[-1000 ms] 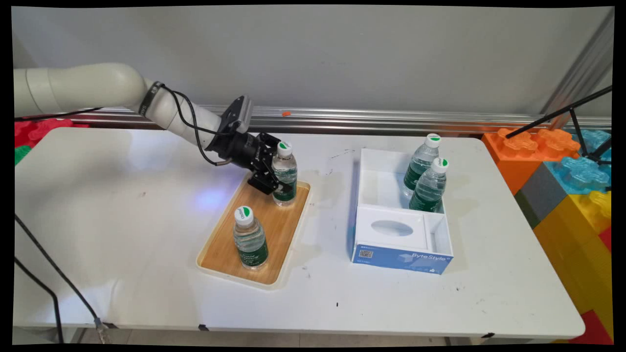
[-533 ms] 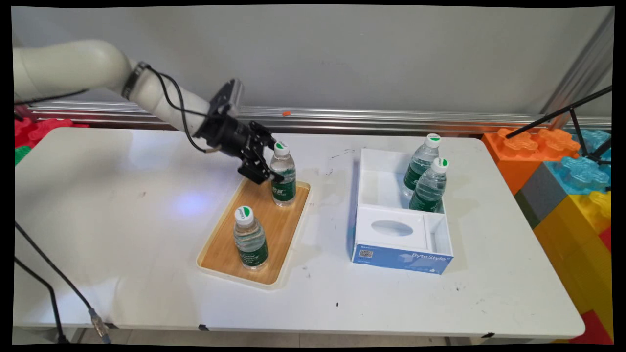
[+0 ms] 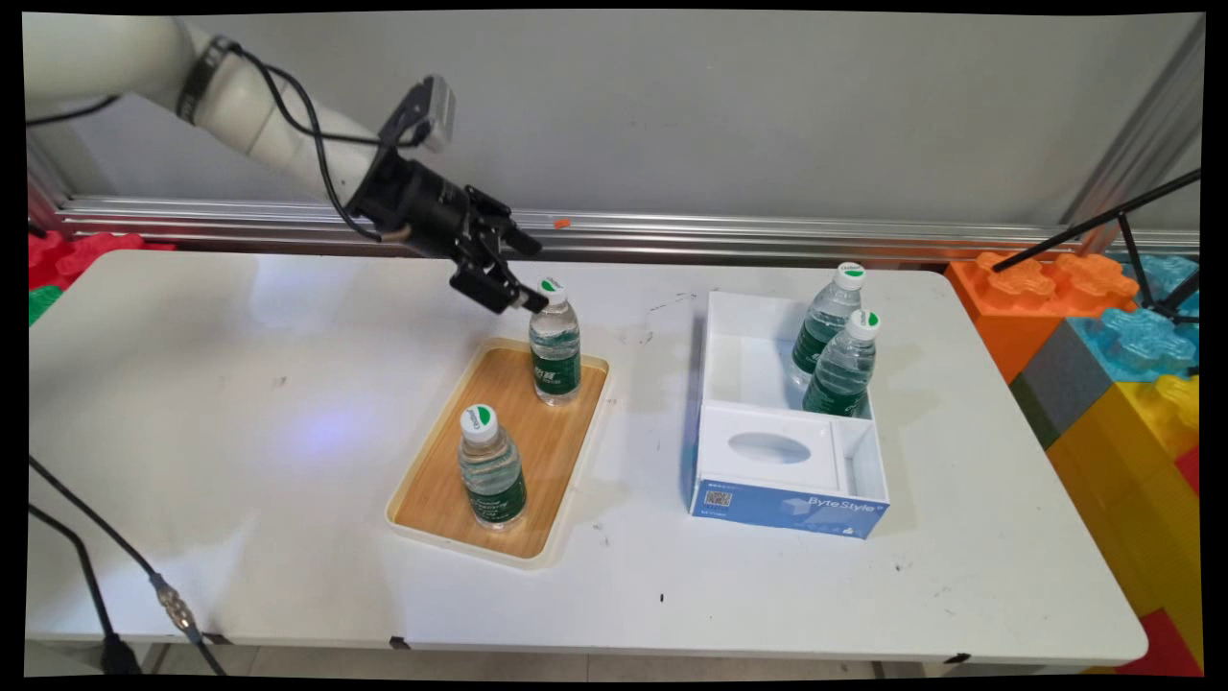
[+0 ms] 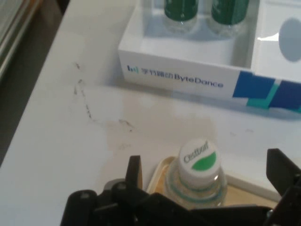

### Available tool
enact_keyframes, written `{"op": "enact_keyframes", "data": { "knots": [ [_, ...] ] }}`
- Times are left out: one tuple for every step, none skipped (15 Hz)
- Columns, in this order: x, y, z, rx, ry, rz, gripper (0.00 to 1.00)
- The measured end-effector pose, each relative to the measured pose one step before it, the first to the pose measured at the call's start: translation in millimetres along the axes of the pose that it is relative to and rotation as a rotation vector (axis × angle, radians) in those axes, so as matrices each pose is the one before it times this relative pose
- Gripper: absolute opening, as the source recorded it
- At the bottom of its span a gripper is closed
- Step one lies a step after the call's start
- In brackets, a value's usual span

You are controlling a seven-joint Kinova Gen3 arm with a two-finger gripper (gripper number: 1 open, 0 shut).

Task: Pick up the green bottle from the white box

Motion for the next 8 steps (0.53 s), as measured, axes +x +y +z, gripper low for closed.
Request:
{"op": "enact_keyframes", "data": {
  "knots": [
    [6.37,4.31,-2.38,0.00698,-0.00548,-0.01597,1.0],
    [6.93,4.27,-0.64,0.01068,-0.00368,-0.02052,1.0],
    [8.16,4.77,0.3,0.01496,-0.00243,-0.02965,1.0],
    [7.53,4.33,0.45,0.01446,-0.0011,-0.02472,1.0],
    [11.48,5.54,2.19,0.02319,-0.0061,-0.03073,1.0],
    [9.59,4.2,3.22,0.0201,-0.01118,-0.02186,1.0],
    [6.62,3.3,2.38,0.01469,-0.00872,-0.01191,1.0],
    [11.45,8.52,4.98,0.02158,-0.02244,-0.02024,1.0]
  ]
}}
